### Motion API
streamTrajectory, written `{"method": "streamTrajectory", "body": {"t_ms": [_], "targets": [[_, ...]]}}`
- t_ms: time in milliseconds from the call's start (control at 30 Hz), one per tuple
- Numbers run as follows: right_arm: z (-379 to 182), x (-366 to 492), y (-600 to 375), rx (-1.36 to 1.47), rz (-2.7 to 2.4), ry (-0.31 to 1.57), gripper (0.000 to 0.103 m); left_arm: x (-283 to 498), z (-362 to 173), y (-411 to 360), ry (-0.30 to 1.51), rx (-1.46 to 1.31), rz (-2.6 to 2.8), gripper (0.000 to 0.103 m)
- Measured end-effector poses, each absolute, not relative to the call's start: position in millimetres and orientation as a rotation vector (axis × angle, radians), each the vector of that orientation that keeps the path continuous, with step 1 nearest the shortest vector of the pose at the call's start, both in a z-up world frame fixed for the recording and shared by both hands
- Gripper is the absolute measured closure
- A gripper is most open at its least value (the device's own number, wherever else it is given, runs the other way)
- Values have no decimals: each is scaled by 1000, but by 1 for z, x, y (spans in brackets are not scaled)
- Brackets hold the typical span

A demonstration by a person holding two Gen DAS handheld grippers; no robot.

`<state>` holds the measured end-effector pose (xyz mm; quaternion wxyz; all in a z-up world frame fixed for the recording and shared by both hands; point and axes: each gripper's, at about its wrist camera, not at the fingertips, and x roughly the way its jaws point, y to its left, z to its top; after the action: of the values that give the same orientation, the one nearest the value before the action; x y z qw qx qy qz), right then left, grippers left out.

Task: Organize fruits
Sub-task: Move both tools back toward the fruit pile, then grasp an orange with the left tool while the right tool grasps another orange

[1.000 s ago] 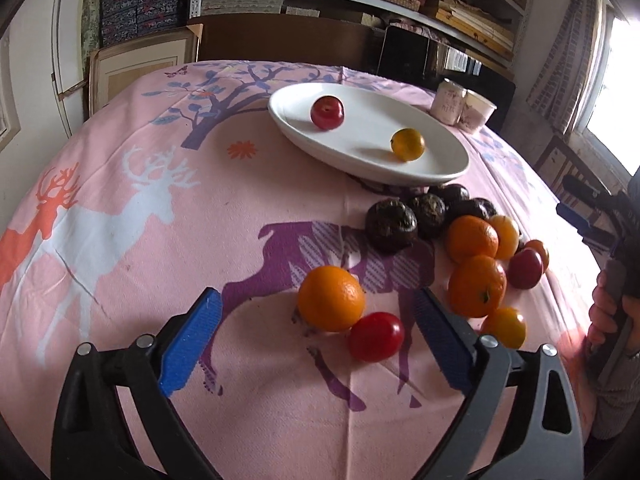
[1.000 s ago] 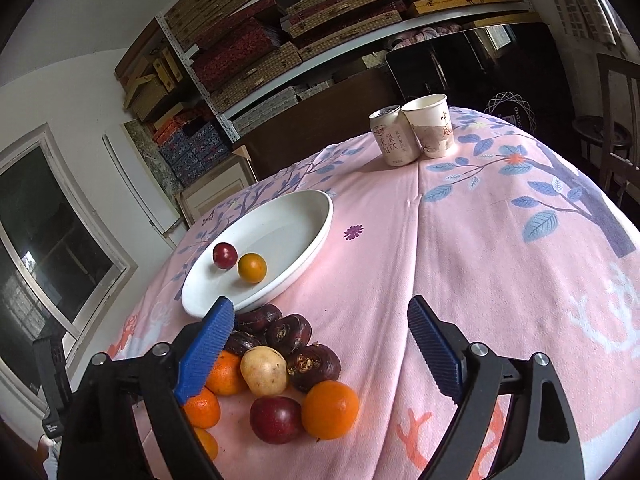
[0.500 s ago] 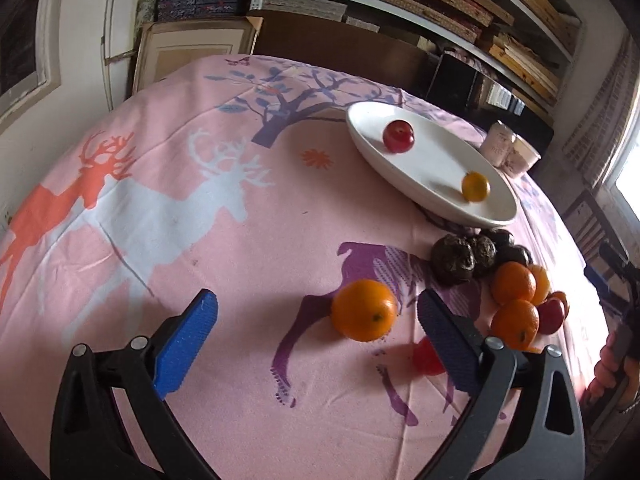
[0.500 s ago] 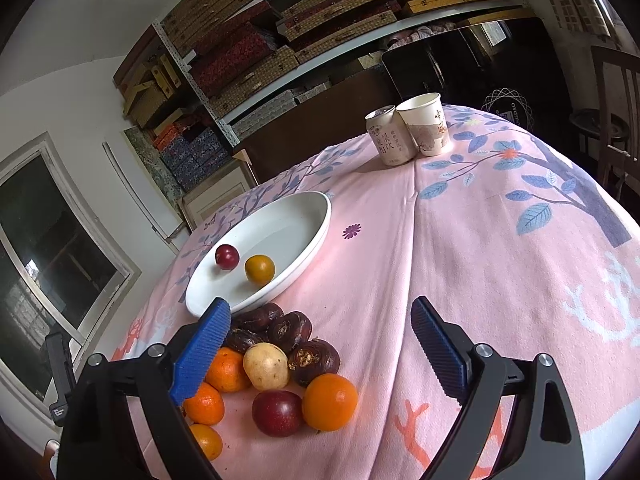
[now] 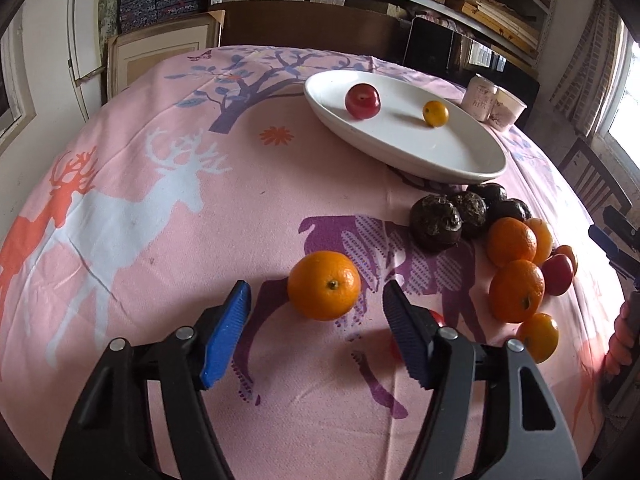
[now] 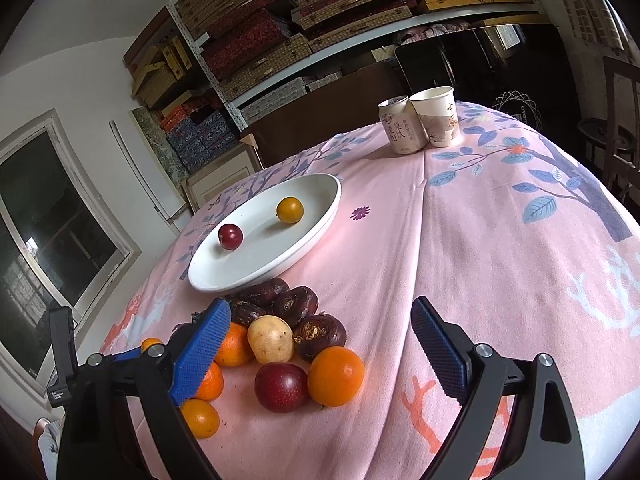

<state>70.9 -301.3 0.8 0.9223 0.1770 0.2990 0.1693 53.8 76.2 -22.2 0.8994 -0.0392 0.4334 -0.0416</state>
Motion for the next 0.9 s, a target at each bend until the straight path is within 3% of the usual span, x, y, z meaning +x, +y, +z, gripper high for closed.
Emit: {"method": "streamTrajectory", "body": {"t_ms": [33,200,367,500,567,900], "targets": [[1,71,-300,357,351,617,11,56,-24,75,910,-80,-100,43],[-2,66,-289,278,348,664,11,62,-24,73,903,-66,-103,52],[-10,57,-292,263,375,736,32,62,-23,71,900,-73,-139,65],[-20,58,-292,277,406,808,42,62,-24,70,900,-69,-150,66],[-25,63,-288,270,418,850,54,62,-24,68,900,-63,-157,66],[-40,76,-302,455,490,898,56,64,-25,65,903,-72,-191,66]]}}
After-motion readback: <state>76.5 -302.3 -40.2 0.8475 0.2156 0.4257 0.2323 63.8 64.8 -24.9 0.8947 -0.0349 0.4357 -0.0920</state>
